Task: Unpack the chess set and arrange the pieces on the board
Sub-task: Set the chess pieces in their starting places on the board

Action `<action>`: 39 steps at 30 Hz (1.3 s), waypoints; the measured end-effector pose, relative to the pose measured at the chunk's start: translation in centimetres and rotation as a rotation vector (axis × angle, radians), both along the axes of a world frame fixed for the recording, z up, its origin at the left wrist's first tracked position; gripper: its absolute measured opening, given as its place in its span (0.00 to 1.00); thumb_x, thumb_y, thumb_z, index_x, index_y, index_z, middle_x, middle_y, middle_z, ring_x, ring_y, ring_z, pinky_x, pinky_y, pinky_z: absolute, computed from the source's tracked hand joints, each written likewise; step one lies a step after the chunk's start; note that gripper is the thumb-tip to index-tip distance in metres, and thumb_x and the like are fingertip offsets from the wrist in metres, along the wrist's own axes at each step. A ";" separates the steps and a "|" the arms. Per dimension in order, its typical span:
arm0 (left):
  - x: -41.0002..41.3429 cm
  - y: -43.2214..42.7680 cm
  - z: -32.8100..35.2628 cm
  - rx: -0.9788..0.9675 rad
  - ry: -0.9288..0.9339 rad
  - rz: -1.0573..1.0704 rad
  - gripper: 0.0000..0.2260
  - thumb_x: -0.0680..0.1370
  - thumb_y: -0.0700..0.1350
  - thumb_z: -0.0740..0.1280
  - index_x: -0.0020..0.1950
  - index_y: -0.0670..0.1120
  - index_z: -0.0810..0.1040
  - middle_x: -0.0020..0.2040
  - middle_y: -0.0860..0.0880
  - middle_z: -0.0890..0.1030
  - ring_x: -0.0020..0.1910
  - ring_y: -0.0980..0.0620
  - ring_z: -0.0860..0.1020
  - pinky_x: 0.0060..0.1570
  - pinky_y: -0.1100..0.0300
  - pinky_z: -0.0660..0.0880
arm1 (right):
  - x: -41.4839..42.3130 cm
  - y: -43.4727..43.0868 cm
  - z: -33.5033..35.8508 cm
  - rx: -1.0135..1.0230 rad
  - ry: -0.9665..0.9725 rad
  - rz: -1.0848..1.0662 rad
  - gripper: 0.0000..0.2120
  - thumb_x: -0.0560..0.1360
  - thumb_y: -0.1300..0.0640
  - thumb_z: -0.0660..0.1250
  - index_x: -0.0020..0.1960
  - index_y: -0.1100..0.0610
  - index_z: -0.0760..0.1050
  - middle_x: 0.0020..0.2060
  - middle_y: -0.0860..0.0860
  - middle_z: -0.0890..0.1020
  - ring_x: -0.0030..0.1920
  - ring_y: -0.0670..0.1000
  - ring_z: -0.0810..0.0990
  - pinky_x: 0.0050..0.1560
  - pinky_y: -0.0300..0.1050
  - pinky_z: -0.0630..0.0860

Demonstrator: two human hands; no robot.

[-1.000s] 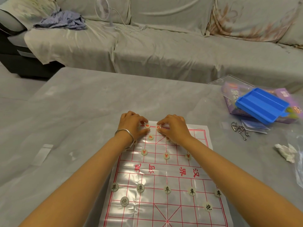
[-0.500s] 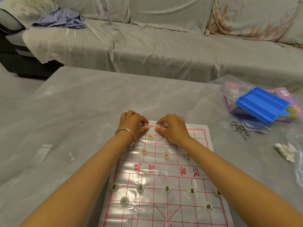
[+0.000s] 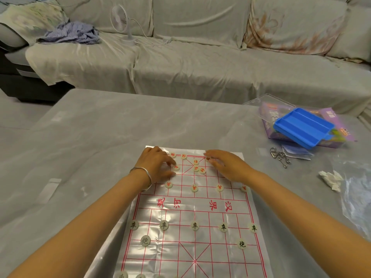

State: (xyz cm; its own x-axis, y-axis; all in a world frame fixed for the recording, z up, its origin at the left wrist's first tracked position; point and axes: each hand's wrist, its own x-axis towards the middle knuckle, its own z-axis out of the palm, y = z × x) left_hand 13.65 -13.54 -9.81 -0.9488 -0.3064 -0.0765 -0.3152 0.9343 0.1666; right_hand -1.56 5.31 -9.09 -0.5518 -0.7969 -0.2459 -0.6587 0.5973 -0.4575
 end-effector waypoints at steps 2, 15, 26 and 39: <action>-0.3 0.5 -0.1 0.007 0.017 0.019 0.16 0.74 0.58 0.65 0.61 0.56 0.77 0.60 0.55 0.78 0.60 0.52 0.70 0.63 0.58 0.62 | 0.7 0.5 -0.2 0.008 -0.015 0.016 0.19 0.81 0.51 0.57 0.71 0.50 0.65 0.69 0.48 0.71 0.66 0.52 0.72 0.63 0.45 0.70; -3.7 3.3 -0.2 0.025 -0.051 -0.116 0.31 0.75 0.56 0.65 0.75 0.56 0.55 0.74 0.54 0.60 0.71 0.50 0.59 0.70 0.56 0.55 | 1.0 0.3 -1.5 -0.129 0.112 -0.068 0.18 0.72 0.45 0.69 0.60 0.49 0.76 0.60 0.47 0.76 0.58 0.49 0.74 0.61 0.42 0.69; -3.5 3.2 -1.5 0.167 0.013 -0.050 0.24 0.73 0.58 0.67 0.68 0.58 0.68 0.64 0.54 0.73 0.64 0.50 0.64 0.63 0.57 0.62 | 0.8 -0.8 -2.1 -0.182 0.121 -0.092 0.12 0.72 0.47 0.70 0.53 0.51 0.80 0.56 0.48 0.78 0.55 0.48 0.73 0.57 0.39 0.68; -1.7 -0.1 0.0 0.250 0.377 0.101 0.21 0.73 0.56 0.68 0.65 0.55 0.71 0.53 0.55 0.78 0.57 0.52 0.68 0.55 0.60 0.60 | -0.6 -3.9 -1.8 -0.189 0.037 -0.068 0.11 0.73 0.51 0.69 0.55 0.51 0.79 0.51 0.47 0.81 0.50 0.47 0.77 0.58 0.44 0.74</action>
